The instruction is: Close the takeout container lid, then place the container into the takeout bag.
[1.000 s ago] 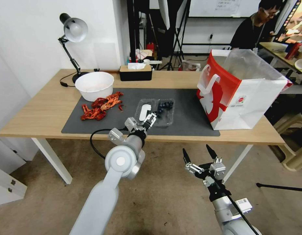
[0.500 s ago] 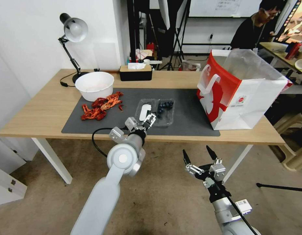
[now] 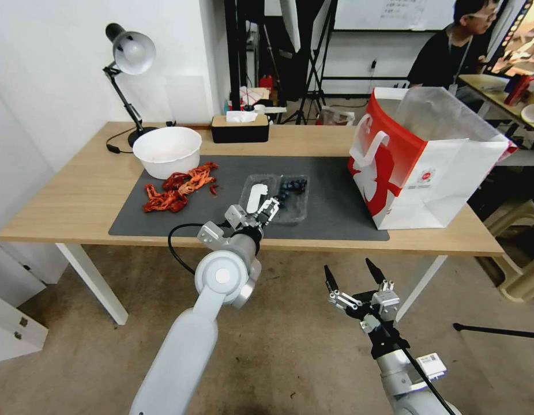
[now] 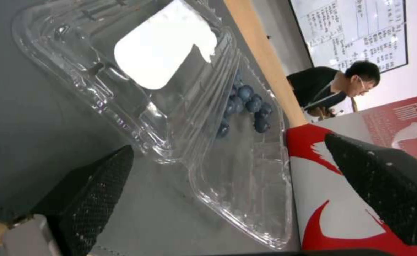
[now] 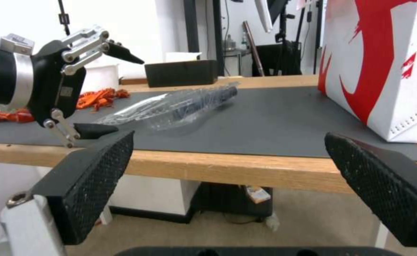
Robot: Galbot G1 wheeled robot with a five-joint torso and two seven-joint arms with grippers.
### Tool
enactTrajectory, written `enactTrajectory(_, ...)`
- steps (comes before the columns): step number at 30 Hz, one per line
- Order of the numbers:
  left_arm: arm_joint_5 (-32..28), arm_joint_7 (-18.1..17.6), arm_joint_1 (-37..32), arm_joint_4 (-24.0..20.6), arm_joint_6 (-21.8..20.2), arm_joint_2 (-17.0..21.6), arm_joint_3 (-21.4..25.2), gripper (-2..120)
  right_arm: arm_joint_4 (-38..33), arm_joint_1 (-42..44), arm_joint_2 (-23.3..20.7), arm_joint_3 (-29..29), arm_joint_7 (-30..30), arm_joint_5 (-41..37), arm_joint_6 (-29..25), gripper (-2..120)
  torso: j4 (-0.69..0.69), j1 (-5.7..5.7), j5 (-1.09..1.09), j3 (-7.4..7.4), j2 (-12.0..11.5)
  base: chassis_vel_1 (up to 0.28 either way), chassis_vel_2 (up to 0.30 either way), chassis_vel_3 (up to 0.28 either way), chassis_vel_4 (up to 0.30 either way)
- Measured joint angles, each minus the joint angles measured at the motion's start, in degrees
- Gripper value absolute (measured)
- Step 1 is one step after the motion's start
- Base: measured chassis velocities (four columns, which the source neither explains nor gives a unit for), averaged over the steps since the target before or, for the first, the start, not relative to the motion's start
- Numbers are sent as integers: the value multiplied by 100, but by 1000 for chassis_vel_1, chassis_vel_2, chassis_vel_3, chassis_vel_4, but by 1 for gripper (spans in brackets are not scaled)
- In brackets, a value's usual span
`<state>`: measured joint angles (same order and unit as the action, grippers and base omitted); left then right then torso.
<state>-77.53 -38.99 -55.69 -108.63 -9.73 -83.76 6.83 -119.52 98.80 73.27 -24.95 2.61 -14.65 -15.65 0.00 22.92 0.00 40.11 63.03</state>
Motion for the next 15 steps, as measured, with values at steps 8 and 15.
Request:
enactTrajectory(8, 4, 93, -28, 24, 50, -13, 6, 100, -4, 99, 24, -3, 3, 42, -51, 100, 0, 0, 0, 0, 0, 0, 0, 0, 0)
enactTrajectory(15, 1, 13, -11, 53, 35, -51, 36, 100, -23, 140, 46, -11, 9, 73, -66, 100, 0, 0, 0, 0, 0, 0, 0, 0, 0)
